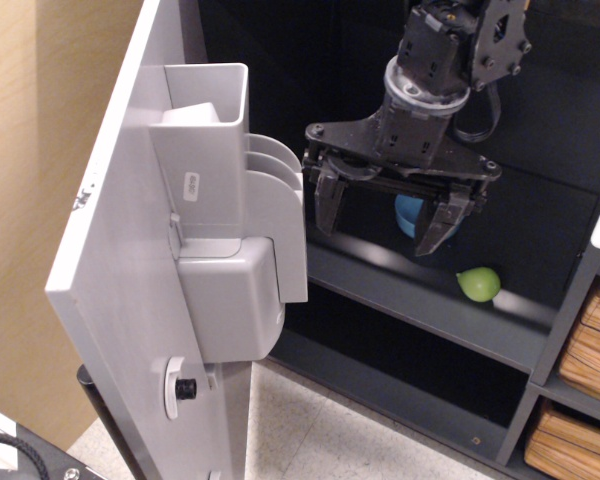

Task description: Close fridge

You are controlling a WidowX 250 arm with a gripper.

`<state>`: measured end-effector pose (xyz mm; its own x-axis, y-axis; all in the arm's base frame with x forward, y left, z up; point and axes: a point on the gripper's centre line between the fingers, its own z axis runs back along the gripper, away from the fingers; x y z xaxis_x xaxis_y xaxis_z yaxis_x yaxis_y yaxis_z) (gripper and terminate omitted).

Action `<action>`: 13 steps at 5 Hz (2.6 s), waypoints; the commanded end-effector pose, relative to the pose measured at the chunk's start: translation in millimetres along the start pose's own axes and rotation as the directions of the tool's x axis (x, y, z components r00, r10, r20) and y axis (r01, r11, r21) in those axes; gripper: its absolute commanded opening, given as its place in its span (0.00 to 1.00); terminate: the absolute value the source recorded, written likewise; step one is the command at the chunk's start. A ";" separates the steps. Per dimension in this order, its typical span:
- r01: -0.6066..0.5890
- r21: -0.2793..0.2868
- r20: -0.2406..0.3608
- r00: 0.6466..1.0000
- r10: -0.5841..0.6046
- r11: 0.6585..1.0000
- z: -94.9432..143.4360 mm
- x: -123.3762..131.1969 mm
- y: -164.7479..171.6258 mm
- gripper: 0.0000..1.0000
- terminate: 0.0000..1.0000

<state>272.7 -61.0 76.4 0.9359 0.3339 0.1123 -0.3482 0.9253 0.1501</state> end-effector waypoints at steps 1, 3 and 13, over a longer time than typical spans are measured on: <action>0.000 0.000 0.000 1.000 0.000 1.000 0.0 0.0 0.0 1.00 0.00; -0.028 -0.075 0.043 0.999 0.031 0.997 52.3 0.6 38.2 1.00 0.00; -0.171 -0.160 0.003 0.985 0.174 0.972 65.8 -34.0 95.0 1.00 0.00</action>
<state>200.7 1.8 143.4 0.8642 0.4926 0.1025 -0.4939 0.8694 -0.0141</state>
